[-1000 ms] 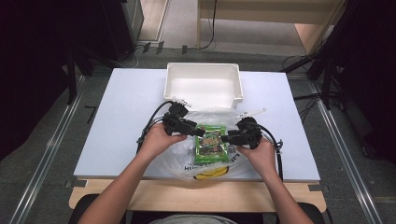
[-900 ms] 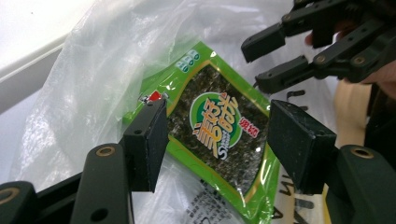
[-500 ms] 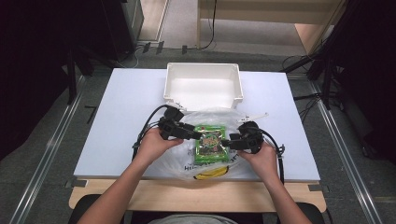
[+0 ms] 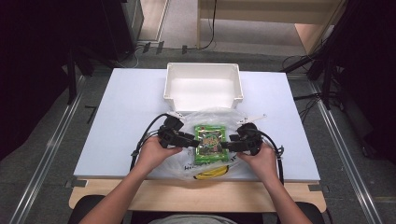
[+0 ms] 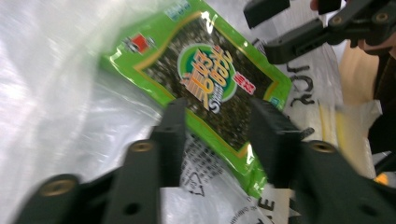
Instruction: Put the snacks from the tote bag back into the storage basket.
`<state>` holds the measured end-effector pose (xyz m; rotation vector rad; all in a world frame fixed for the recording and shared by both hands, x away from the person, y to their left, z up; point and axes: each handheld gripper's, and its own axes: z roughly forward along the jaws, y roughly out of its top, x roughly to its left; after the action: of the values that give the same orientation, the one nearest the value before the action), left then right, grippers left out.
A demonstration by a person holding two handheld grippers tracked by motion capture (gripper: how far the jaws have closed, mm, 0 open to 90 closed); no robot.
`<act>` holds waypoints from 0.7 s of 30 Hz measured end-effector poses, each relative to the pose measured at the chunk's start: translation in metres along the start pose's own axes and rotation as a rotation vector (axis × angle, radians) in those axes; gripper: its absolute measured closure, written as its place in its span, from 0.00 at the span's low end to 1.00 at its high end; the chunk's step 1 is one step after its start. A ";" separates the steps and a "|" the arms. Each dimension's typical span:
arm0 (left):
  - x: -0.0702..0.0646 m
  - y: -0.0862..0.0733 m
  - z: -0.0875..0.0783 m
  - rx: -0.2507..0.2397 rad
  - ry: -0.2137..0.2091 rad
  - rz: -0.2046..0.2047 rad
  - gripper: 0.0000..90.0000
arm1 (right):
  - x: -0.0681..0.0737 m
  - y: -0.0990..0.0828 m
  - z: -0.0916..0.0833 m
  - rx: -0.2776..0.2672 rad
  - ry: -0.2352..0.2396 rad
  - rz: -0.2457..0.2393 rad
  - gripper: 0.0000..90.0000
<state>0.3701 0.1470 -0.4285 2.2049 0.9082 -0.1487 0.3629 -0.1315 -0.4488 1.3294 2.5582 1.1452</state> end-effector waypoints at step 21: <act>0.006 -0.006 0.015 0.044 -0.014 -0.032 0.92 | 0.007 0.001 0.006 0.011 0.015 -0.007 0.50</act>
<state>0.3731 0.1432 -0.4446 2.2275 0.9411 -0.2005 0.3614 -0.1221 -0.4503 1.3187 2.5807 1.1462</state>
